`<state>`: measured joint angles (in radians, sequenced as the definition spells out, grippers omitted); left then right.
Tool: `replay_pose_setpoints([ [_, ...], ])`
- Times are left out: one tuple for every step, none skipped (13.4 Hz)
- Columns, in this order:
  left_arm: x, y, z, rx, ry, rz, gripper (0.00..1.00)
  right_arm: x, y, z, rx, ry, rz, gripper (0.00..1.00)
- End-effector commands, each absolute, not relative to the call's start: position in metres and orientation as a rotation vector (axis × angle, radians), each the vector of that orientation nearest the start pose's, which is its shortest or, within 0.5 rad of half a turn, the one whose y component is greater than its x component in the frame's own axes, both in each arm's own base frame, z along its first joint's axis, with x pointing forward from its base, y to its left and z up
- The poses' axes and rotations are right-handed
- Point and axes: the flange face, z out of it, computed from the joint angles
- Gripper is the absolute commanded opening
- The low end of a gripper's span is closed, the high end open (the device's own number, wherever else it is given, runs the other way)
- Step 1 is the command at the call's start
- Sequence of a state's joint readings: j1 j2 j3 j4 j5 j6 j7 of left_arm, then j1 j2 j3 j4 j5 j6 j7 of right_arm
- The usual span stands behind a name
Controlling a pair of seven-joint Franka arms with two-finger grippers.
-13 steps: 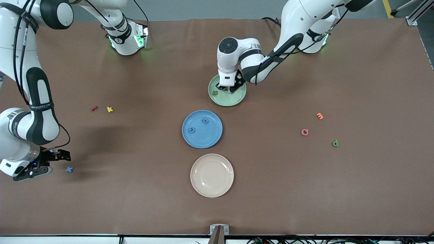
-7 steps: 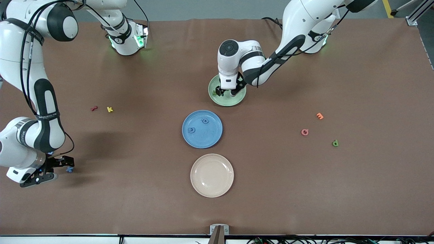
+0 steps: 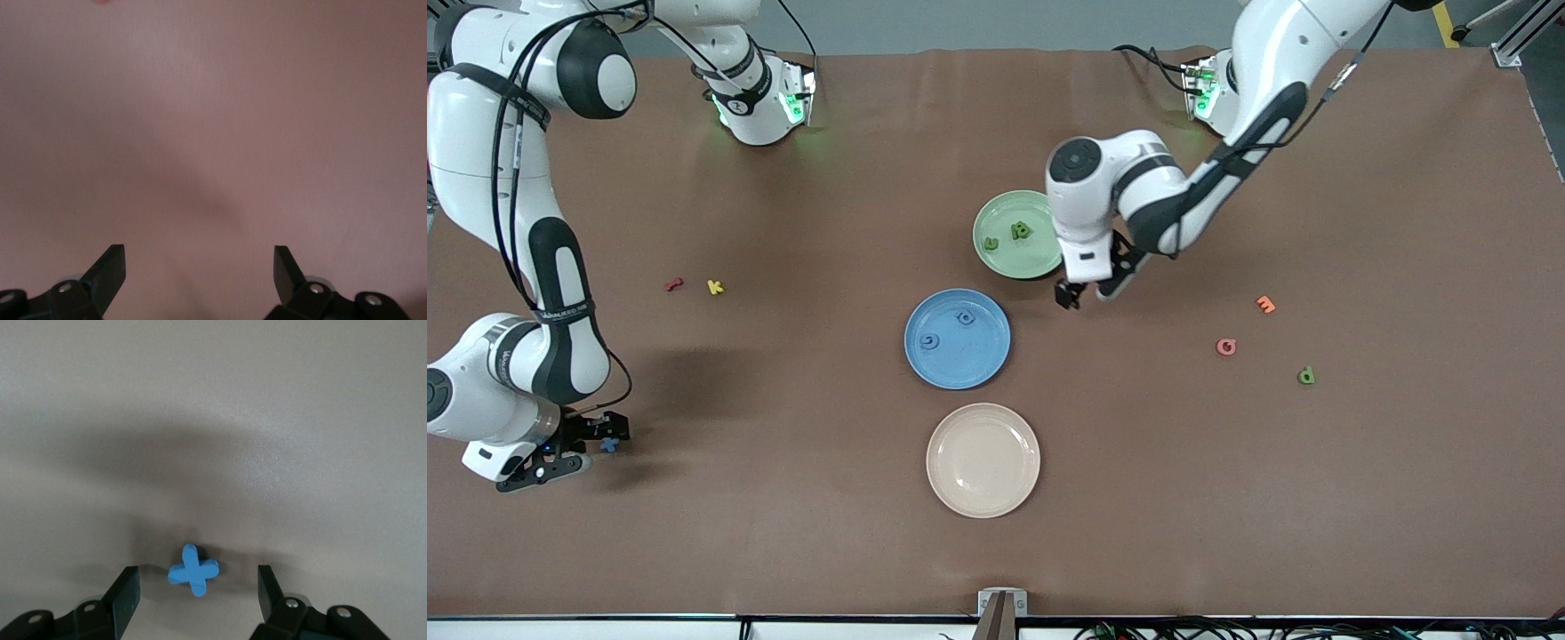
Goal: Sort letters by color into matching plates
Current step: 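Grasp the blue x with the right gripper while the left gripper grasps the green p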
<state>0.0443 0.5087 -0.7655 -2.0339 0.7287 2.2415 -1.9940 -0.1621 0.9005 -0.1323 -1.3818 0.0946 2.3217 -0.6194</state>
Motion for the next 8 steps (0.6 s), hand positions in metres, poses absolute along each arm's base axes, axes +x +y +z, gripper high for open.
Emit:
replay_pose_setpoints([
  [0.500, -0.309, 0.256, -2.769, -1.105, -0.271, 0.93, 0.721, -0.196, 0.176, -3.153, -0.500, -0.106, 0.63],
  [0.516, -0.281, 0.256, -2.782, -1.032, -0.252, 0.92, 0.723, -0.196, 0.175, -3.154, -0.502, -0.110, 0.60],
  [0.529, -0.255, 0.255, -2.798, -0.951, -0.234, 0.91, 0.724, -0.196, 0.175, -3.155, -0.505, -0.112, 0.56],
  [0.543, -0.227, 0.255, -2.811, -0.873, -0.224, 0.90, 0.723, -0.196, 0.173, -3.154, -0.503, -0.111, 0.53],
  [0.551, -0.205, 0.254, -2.833, -0.778, -0.205, 0.88, 0.723, -0.196, 0.173, -3.154, -0.503, -0.111, 0.49],
  [0.559, -0.184, 0.253, -2.850, -0.686, -0.181, 0.87, 0.723, -0.197, 0.173, -3.154, -0.500, -0.111, 0.45],
  [0.566, -0.160, 0.251, -2.868, -0.599, -0.155, 0.86, 0.723, -0.197, 0.171, -3.153, -0.503, -0.106, 0.39],
  [0.573, -0.135, 0.250, -2.886, -0.496, -0.131, 0.86, 0.723, -0.197, 0.171, -3.152, -0.501, -0.107, 0.32],
])
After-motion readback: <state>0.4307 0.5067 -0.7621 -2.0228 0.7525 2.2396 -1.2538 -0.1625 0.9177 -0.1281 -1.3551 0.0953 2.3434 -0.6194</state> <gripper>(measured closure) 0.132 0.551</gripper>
